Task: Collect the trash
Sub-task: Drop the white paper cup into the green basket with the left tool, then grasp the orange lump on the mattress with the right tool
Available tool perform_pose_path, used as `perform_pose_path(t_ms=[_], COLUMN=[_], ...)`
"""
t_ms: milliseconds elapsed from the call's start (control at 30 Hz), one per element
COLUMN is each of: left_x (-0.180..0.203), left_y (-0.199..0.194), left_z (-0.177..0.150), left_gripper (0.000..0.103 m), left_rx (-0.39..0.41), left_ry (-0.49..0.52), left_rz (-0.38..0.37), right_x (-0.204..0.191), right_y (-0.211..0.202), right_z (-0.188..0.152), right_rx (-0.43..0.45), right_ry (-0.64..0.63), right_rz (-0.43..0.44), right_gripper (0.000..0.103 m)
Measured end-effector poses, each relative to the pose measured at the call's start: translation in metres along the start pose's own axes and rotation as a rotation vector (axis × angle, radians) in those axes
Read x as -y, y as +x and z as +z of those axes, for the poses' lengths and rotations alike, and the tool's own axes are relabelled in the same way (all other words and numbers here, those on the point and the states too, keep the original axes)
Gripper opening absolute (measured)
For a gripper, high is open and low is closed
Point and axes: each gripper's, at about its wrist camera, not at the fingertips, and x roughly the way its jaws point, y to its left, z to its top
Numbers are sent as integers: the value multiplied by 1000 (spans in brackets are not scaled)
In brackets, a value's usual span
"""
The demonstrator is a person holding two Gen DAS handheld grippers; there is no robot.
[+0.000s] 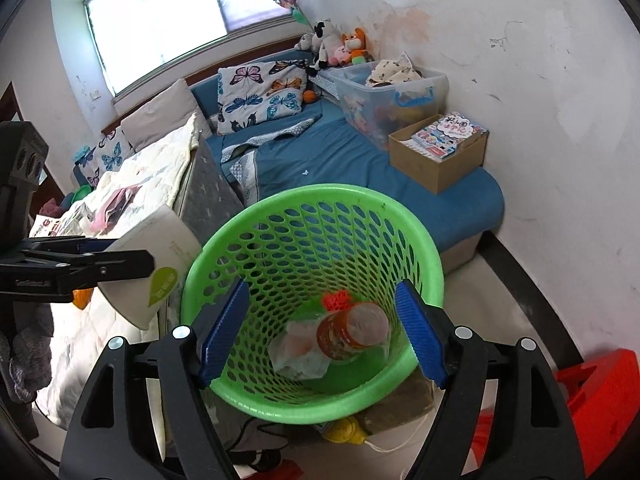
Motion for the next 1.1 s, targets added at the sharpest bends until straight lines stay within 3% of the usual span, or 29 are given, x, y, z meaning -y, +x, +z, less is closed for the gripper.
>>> perform_pose_path(t_ms=[167,333,733,1100], left_x=[-2,-9,-68,-161], left_y=[1,-14,-95,-164], left_z=[-2,-11,-48,-93], left_gripper=[75,75,75,75], left_rx=[7,32,152,212], left_ry=[-7,-12,-80,-236], left_rz=[-13,-5,161,315], right_x=[-4,-14,-93,-193], right_y=[-1,-3,-16,2], right_z=[-5,-5,0,-5], right_rx=[-4,-9,-5,-68], right_ry=[4,-5,-152,-302], right_rz=[9,21,143,297], right_gripper=[76,76,77,77])
